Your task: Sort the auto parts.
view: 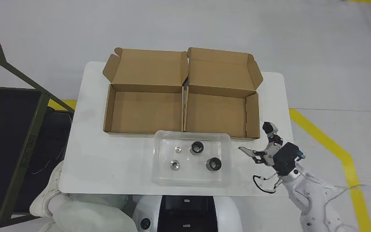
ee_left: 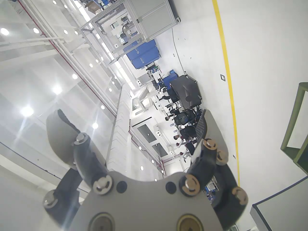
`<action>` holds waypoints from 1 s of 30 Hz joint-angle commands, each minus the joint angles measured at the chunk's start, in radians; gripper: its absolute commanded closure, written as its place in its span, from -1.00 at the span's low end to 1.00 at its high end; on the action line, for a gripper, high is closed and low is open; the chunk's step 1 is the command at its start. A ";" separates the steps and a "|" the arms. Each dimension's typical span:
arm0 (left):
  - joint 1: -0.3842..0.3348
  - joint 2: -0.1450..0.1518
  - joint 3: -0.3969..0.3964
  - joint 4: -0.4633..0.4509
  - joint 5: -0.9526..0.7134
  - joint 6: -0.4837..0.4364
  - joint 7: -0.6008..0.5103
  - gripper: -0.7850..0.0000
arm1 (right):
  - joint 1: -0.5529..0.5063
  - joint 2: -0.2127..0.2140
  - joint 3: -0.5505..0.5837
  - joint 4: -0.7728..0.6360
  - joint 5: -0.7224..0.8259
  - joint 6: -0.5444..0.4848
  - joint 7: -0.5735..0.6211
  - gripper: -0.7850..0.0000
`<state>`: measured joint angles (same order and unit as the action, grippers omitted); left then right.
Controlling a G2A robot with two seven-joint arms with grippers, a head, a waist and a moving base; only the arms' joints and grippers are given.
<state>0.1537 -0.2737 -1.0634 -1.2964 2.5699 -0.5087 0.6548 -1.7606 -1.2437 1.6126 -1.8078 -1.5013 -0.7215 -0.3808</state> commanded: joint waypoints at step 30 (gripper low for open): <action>0.000 0.000 0.000 0.000 0.000 0.000 0.000 -1.00 | 0.254 0.076 -0.388 0.034 -0.092 -0.291 0.374 -1.00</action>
<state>0.1537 -0.2737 -1.0634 -1.2964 2.5699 -0.5087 0.6548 -1.5128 -1.1727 1.2323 -1.7711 -1.5918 -1.0122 -0.0252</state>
